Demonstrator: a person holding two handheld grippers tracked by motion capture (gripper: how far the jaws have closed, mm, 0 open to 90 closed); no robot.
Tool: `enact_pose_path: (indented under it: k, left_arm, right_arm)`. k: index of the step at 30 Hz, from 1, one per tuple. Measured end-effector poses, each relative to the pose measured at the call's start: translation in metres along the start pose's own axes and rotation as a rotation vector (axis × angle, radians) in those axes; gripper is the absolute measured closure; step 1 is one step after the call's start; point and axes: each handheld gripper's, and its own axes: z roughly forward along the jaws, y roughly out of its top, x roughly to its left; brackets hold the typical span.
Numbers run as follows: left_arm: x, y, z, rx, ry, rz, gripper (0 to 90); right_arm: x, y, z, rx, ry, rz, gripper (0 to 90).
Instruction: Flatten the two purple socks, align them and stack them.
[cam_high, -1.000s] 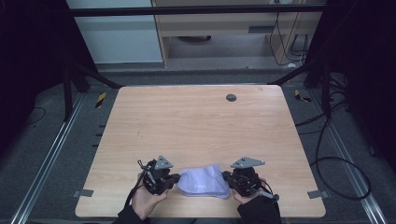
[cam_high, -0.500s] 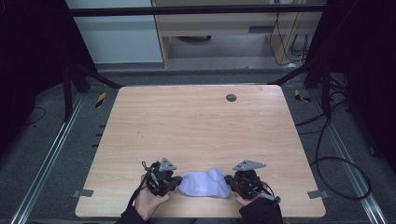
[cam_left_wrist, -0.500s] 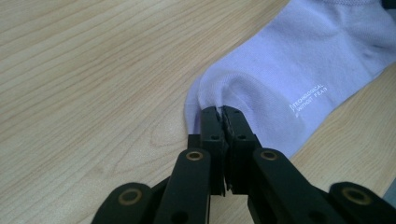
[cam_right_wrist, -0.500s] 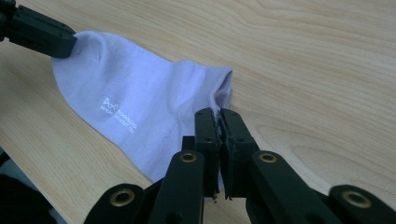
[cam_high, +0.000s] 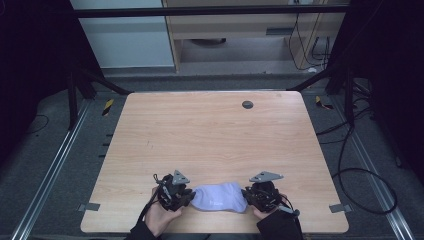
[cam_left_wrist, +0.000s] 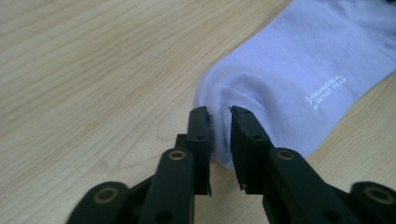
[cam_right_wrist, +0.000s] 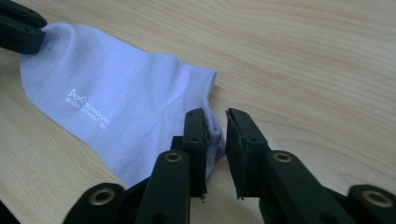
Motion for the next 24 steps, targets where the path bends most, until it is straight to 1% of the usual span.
enact_pose_path:
  k: [1, 2, 3, 4, 5, 7, 8, 9, 10, 11, 12, 13, 14, 15, 16, 17, 19, 21, 24]
  left_arm:
    - [0.000, 0.000, 0.000, 0.000, 0.000, 0.000, 72.8]
    - [0.000, 0.001, -0.002, -0.012, 0.006, -0.001, 71.2]
    - [0.000, 0.003, -0.006, -0.039, 0.019, 0.006, 70.1]
    - [-0.001, 0.004, -0.007, -0.056, 0.023, 0.010, 69.6]
    - [-0.001, 0.004, -0.007, -0.056, 0.023, 0.010, 69.8]
    - [-0.005, 0.006, -0.007, -0.089, 0.015, 0.014, 70.3]
    - [-0.009, 0.008, -0.004, -0.111, 0.013, 0.027, 73.0]
    - [-0.009, 0.008, -0.004, -0.111, 0.013, 0.027, 74.6]
    - [-0.012, 0.009, -0.001, -0.120, 0.012, 0.035, 76.0]
    - [-0.015, 0.010, 0.002, -0.125, 0.007, 0.040, 77.3]
    - [-0.017, 0.011, 0.005, -0.128, 0.004, 0.052, 77.3]
    - [-0.019, 0.011, 0.008, -0.126, 0.005, 0.064, 78.4]
    - [-0.021, 0.011, 0.011, -0.124, 0.006, 0.074, 80.5]
    - [-0.023, 0.009, 0.018, -0.104, 0.003, 0.092, 81.0]
    - [-0.023, 0.009, 0.018, -0.104, 0.003, 0.092, 81.4]
    - [-0.024, 0.008, 0.020, -0.092, 0.003, 0.097, 81.4]
    - [-0.024, 0.005, 0.025, -0.075, -0.001, 0.098, 82.4]
    - [-0.024, 0.005, 0.025, -0.073, -0.002, 0.100, 82.6]
    - [-0.025, 0.003, 0.024, -0.064, -0.005, 0.102, 82.5]
  right_arm:
    - [0.000, 0.000, 0.000, 0.000, 0.000, 0.000, 75.8]
    - [-0.001, 0.001, -0.003, -0.039, -0.003, -0.002, 73.3]
    - [-0.001, 0.001, -0.005, -0.057, -0.001, -0.006, 72.9]
    - [-0.001, 0.002, -0.006, -0.078, 0.004, -0.010, 73.0]
    - [-0.001, 0.002, -0.006, -0.078, 0.004, -0.010, 73.0]
    - [0.001, 0.002, -0.007, -0.105, 0.019, -0.022, 74.7]
    - [0.004, 0.002, -0.005, -0.122, 0.040, -0.039, 78.0]
    - [0.006, 0.003, -0.003, -0.120, 0.051, -0.043, 79.8]
    - [0.006, 0.003, -0.003, -0.120, 0.051, -0.043, 79.8]
    - [0.008, 0.003, 0.001, -0.112, 0.077, -0.061, 82.9]
    - [0.008, 0.003, 0.001, -0.112, 0.077, -0.061, 82.9]
    - [0.009, 0.002, 0.004, -0.099, 0.086, -0.065, 84.5]
    - [0.010, 0.001, 0.010, -0.079, 0.102, -0.073, 87.3]
    - [0.011, 0.001, 0.013, -0.066, 0.104, -0.074, 88.2]
    - [0.010, 0.000, 0.016, -0.055, 0.102, -0.079, 88.9]
    - [0.010, 0.000, 0.016, -0.055, 0.102, -0.079, 88.9]
    - [0.009, -0.002, 0.021, -0.021, 0.097, -0.073, 90.0]
    - [0.007, -0.004, 0.022, -0.007, 0.092, -0.070, 90.0]
    - [0.006, -0.004, 0.024, -0.002, 0.092, -0.073, 90.0]
